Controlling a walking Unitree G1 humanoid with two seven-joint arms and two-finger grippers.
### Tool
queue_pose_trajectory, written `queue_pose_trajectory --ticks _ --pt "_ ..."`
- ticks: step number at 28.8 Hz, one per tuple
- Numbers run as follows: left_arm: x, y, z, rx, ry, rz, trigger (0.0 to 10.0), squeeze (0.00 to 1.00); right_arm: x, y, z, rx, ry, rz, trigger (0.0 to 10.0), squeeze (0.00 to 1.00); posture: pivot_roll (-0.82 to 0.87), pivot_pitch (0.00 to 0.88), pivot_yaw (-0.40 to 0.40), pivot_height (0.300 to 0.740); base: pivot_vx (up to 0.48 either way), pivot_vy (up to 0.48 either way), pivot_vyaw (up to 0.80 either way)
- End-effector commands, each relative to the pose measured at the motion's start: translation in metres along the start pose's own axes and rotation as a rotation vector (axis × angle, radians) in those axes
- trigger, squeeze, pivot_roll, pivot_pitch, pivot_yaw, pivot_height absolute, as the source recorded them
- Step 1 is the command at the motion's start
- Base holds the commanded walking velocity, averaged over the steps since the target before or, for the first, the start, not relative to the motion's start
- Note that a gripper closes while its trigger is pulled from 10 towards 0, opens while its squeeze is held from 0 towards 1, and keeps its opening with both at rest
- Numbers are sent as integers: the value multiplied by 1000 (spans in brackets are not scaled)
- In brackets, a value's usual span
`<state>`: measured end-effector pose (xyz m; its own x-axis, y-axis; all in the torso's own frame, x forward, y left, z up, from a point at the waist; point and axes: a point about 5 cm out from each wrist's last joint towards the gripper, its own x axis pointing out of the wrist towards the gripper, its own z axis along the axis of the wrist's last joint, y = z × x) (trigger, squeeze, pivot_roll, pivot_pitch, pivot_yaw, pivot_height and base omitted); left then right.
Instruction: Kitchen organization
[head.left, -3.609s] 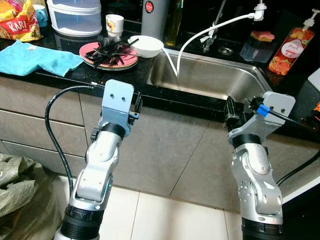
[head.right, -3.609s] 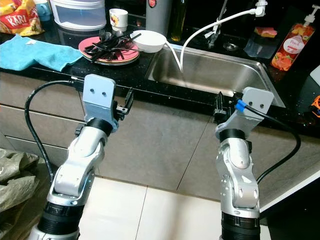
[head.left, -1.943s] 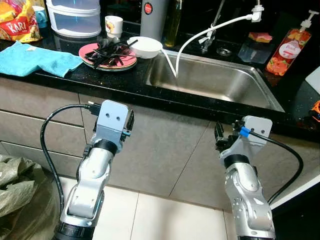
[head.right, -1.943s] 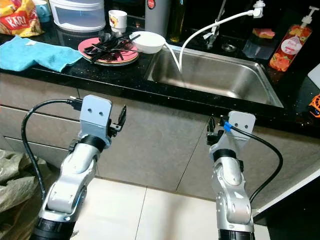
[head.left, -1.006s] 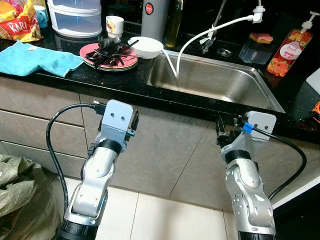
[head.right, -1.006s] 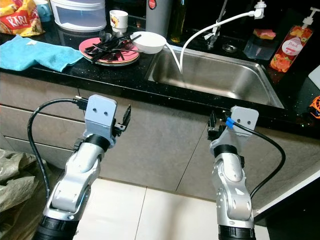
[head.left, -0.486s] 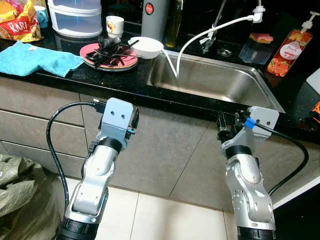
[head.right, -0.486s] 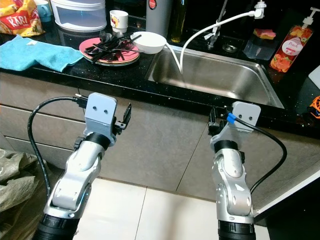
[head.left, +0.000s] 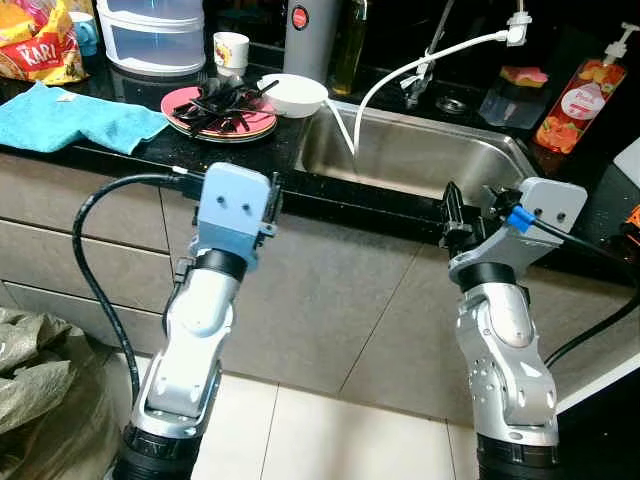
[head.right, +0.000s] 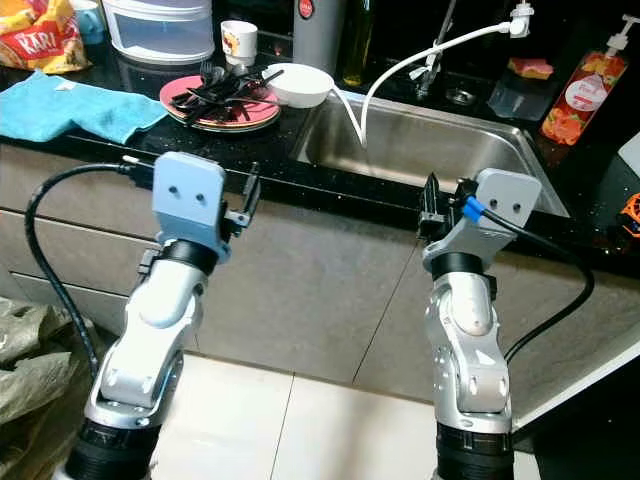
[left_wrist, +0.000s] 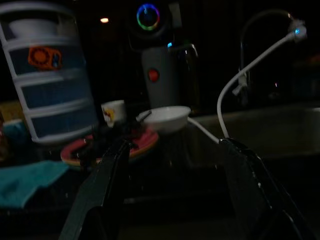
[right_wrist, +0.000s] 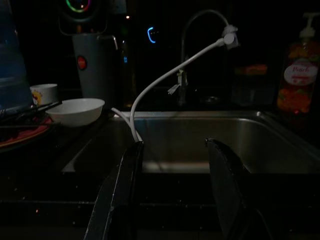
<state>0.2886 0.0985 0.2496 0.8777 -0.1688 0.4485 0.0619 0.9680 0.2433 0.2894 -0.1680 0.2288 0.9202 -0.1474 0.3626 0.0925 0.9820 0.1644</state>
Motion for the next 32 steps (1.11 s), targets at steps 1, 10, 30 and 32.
queue_pose_trajectory --ticks 1,10,30,32 --pt "3 0 7 -14 -19 14 10000 0 2 -3 11 -4 -35 -16 10000 0 174 0 -117 740 0 0 0" --pt "-9 -1 -15 5 73 3 10000 0 -5 -6 -5 -30 21 -21 10000 0 172 0 -119 740 0 0 0" --pt "1 4 -7 4 42 33 10000 0 0 -6 2 -19 6 -22 10000 0 171 0 -122 740 0 0 0" --pt "1 4 -7 4 42 34 10000 0 0 -6 1 -17 7 -22 10000 0 171 0 -122 740 0 0 0"
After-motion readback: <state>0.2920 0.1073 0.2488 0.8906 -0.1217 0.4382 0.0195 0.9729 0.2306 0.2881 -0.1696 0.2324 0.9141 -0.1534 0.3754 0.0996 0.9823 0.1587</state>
